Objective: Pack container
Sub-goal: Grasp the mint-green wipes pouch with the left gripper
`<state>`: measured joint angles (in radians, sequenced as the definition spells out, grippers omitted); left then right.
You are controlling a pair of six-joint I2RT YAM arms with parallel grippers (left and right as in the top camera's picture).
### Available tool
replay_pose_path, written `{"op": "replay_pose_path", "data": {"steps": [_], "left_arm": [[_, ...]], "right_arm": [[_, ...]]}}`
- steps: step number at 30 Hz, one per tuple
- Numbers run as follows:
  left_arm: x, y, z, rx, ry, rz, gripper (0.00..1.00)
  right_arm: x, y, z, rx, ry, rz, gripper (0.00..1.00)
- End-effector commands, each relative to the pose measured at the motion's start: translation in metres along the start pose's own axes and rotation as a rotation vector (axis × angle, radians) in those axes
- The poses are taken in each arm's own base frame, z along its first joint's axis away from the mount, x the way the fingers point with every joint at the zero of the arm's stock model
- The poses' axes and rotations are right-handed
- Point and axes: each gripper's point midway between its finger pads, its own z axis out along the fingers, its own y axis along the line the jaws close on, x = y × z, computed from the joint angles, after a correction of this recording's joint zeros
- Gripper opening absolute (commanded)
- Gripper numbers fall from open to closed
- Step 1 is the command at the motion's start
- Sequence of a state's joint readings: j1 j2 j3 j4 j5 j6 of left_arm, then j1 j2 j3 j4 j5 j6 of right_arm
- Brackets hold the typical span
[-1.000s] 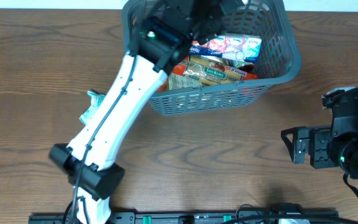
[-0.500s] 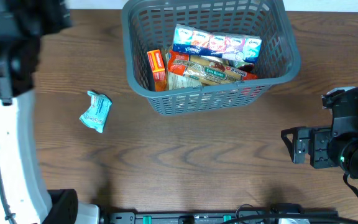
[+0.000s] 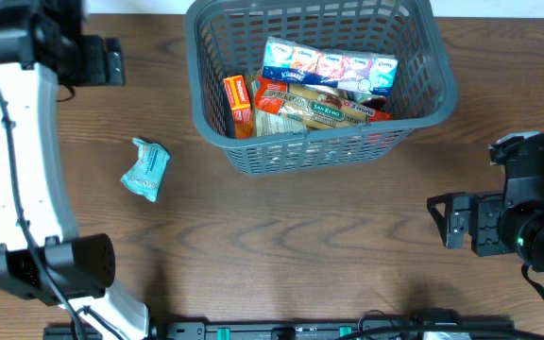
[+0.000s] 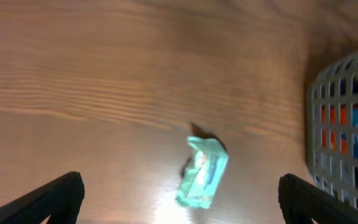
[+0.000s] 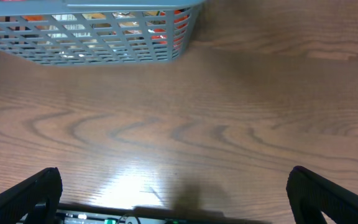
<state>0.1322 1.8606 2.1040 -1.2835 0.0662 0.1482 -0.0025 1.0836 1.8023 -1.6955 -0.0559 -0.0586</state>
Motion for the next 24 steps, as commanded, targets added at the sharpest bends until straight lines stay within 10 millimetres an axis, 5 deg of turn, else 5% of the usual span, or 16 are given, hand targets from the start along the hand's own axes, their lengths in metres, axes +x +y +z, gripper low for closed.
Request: {"op": "replay_pose_path", "data": {"steps": [1, 11, 18, 24], "left_arm": [[0.019, -0.012, 0.039, 0.126, 0.08, 0.011, 0.98], [0.092, -0.02, 0.128, 0.216, 0.241, -0.059, 0.98], [0.136, -0.033, 0.156, 0.23, 0.335, -0.077, 0.99], [0.152, -0.049, 0.178, 0.227, 0.328, -0.092, 0.99]], "right_arm": [[0.001, -0.001, -0.002, 0.003, -0.005, 0.012, 0.99], [0.001, -0.001, -0.002, 0.003, -0.005, 0.012, 0.99], [0.001, -0.001, -0.002, 0.003, -0.005, 0.012, 0.99], [0.001, -0.001, -0.002, 0.003, -0.005, 0.011, 0.99]]}}
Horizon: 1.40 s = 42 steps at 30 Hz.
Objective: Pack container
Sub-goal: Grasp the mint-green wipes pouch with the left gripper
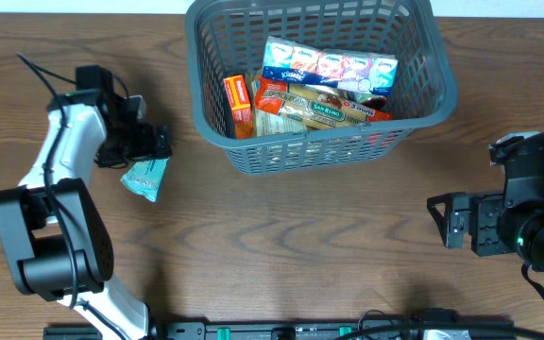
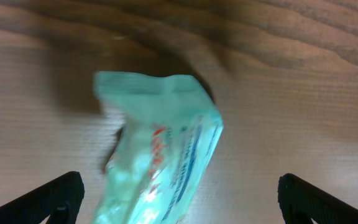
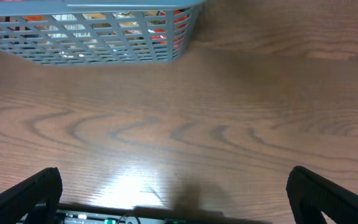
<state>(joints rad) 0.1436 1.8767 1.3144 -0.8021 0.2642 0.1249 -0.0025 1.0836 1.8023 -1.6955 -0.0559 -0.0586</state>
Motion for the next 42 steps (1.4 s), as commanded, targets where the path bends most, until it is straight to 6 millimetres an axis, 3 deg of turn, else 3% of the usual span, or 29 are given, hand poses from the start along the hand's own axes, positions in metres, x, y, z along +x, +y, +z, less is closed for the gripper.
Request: {"op": "replay_pose_path", "data": {"steps": [1, 14, 17, 20, 26, 32, 42], "left_arm": [[0.009, -0.008, 0.015, 0.015, 0.017, -0.021, 0.99], [0.02, 0.008, 0.033, -0.064, 0.012, -0.075, 0.99], [0.02, 0.009, 0.034, -0.072, 0.012, -0.075, 0.89], [0.019, 0.01, 0.037, -0.072, 0.007, -0.075, 0.86], [0.021, 0.011, 0.044, -0.072, 0.022, -0.077, 0.66], [0.027, 0.013, 0.055, -0.071, 0.06, -0.084, 0.62], [0.023, 0.013, 0.052, -0.072, 0.046, -0.129, 0.34]], "right_arm": [[0.001, -0.001, -0.002, 0.003, -0.006, 0.012, 0.99], [0.001, -0.001, -0.002, 0.003, -0.005, 0.012, 0.99], [0.001, -0.001, -0.002, 0.003, -0.005, 0.012, 0.99], [0.001, -0.001, -0.002, 0.003, -0.005, 0.012, 0.99], [0.001, -0.001, -0.002, 0.003, -0.006, 0.012, 0.99], [0.001, -0.001, -0.002, 0.003, -0.005, 0.012, 0.99], [0.001, -0.001, -0.002, 0.003, -0.006, 0.012, 0.99]]}}
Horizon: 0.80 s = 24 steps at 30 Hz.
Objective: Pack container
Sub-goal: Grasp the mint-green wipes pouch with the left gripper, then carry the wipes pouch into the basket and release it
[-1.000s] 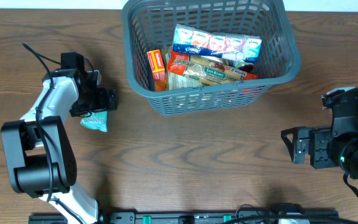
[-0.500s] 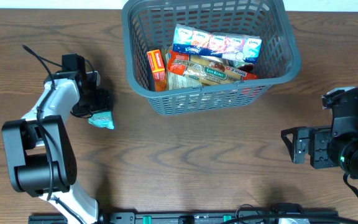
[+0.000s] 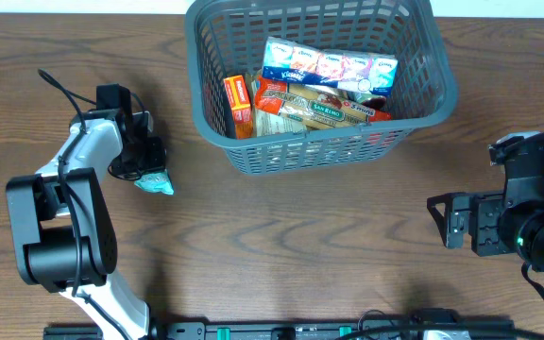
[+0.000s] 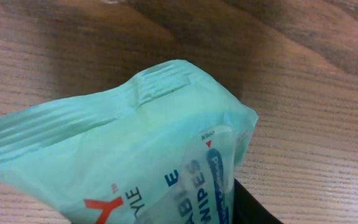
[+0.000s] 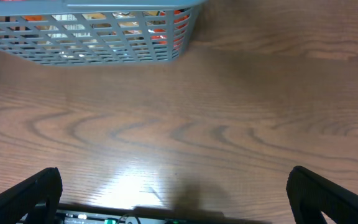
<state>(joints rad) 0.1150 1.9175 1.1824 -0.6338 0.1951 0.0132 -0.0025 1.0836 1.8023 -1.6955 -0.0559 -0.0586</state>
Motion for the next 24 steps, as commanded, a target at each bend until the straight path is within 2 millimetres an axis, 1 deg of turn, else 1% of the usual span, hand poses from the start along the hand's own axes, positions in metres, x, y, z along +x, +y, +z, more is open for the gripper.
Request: {"op": "replay_pose_path", "data": {"steps": [1, 4, 7, 10, 14, 15, 17, 20, 22, 24], "left_arm": [[0.004, 0.002, 0.006, -0.007, 0.027, -0.05, 0.33], [-0.012, -0.001, -0.011, -0.002, -0.031, -0.065, 0.28], [-0.033, -0.006, -0.039, 0.006, -0.125, -0.055, 0.27], [-0.054, -0.012, -0.077, 0.016, -0.237, -0.04, 0.27], [-0.076, -0.022, -0.138, 0.031, -0.418, -0.014, 0.27], [-0.081, -0.024, -0.154, 0.034, -0.469, -0.006, 0.27], [-0.092, -0.026, -0.196, 0.021, -0.598, 0.004, 0.26], [-0.103, -0.032, -0.261, 0.019, -0.791, 0.021, 0.21], [-0.104, -0.041, -0.305, 0.035, -0.921, 0.042, 0.2], [-0.1, -0.054, -0.344, 0.057, -1.03, 0.07, 0.2]], "right_arm": [[0.001, -0.001, -0.002, 0.003, -0.005, 0.012, 0.99], [0.001, -0.001, -0.002, 0.003, -0.005, 0.012, 0.99], [0.001, -0.001, -0.002, 0.003, -0.006, 0.012, 0.99], [0.001, -0.001, -0.002, 0.003, -0.005, 0.012, 0.99], [0.001, -0.001, -0.002, 0.003, -0.005, 0.012, 0.99], [0.001, -0.001, -0.002, 0.003, -0.005, 0.012, 0.99], [0.001, -0.001, -0.002, 0.003, -0.005, 0.012, 0.99], [0.001, -0.001, -0.002, 0.003, -0.006, 0.012, 0.99], [0.001, -0.001, -0.002, 0.003, -0.005, 0.012, 0.99], [0.001, -0.001, -0.002, 0.003, -0.005, 0.012, 0.99]]}}
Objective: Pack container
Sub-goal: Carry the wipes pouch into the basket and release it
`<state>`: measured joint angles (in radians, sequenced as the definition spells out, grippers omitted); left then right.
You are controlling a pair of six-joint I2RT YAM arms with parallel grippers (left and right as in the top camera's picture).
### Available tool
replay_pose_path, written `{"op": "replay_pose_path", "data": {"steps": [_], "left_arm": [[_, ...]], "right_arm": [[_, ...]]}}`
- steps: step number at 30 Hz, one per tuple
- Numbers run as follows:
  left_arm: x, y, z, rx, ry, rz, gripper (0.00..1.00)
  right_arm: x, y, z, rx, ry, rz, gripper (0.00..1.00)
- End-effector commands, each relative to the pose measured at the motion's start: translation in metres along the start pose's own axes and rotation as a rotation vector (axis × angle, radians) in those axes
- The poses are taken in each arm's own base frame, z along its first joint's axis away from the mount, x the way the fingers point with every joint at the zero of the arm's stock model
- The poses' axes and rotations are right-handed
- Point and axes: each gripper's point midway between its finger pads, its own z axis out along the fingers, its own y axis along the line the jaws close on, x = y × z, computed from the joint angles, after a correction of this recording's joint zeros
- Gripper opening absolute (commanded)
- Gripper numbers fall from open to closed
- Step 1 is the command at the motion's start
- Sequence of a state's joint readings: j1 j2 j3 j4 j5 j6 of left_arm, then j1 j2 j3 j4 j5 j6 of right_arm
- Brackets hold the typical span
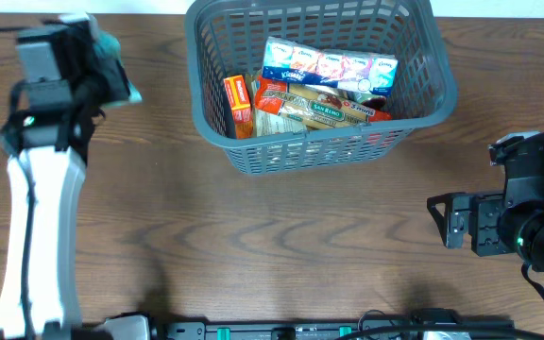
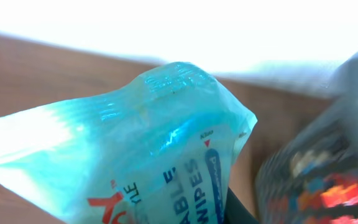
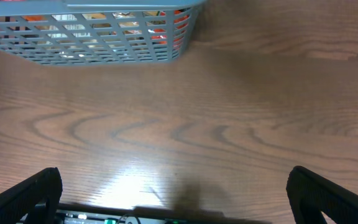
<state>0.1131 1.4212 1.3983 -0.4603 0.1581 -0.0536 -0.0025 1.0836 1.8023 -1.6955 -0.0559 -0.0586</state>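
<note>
My left gripper (image 1: 100,77) is shut on a teal wipes packet (image 1: 113,74), held in the air at the back left, just left of the grey basket (image 1: 199,90). The packet (image 2: 142,143) fills the left wrist view, with the basket (image 2: 319,168) blurred at the right. Inside the basket lie a tissue pack (image 1: 329,64), a pasta packet (image 1: 321,109) and an orange box (image 1: 239,102). My right gripper (image 1: 445,221) rests open at the right of the table, with nothing between its fingers (image 3: 33,194).
The basket's near wall (image 3: 86,37) shows at the top of the right wrist view. Bare wooden table (image 1: 272,236) spreads in front of the basket. A black rail (image 1: 310,331) runs along the front edge.
My left gripper, then shut on the packet low at the table left of the basket, now holds it raised and farther back. The right arm has not moved.
At first the packet lay on the table left of the basket with my left gripper open, away at the back left. Then the open gripper was down at the packet, then shut on it. Now the packet hangs in the air beside the basket.
</note>
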Motion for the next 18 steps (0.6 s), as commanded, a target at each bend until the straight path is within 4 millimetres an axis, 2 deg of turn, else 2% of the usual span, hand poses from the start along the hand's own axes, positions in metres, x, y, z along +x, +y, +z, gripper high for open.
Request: {"op": "replay_pose_path", "data": {"steps": [1, 3, 5, 11, 14, 18], "left_arm": [[-0.052, -0.022, -0.052, 0.036, -0.194, 0.029, 0.2], [-0.065, -0.044, -0.071, 0.085, -0.259, 0.053, 0.2], [-0.065, -0.066, -0.078, 0.138, -0.275, 0.075, 0.2], [-0.038, -0.148, -0.073, 0.319, -0.214, 0.162, 0.2], [-0.026, -0.168, -0.065, 0.359, -0.177, 0.185, 0.2], [-0.005, -0.179, -0.051, 0.37, -0.103, 0.203, 0.2]], "right_arm": [[0.001, -0.001, -0.002, 0.003, -0.005, 0.012, 0.99], [0.001, -0.001, -0.002, 0.003, -0.005, 0.012, 0.99], [0.001, -0.001, -0.002, 0.003, -0.005, 0.012, 0.99], [0.001, -0.001, -0.002, 0.003, -0.005, 0.012, 0.99], [0.001, -0.001, -0.002, 0.003, -0.006, 0.012, 0.99], [0.001, -0.001, -0.002, 0.003, -0.006, 0.011, 0.99]]}}
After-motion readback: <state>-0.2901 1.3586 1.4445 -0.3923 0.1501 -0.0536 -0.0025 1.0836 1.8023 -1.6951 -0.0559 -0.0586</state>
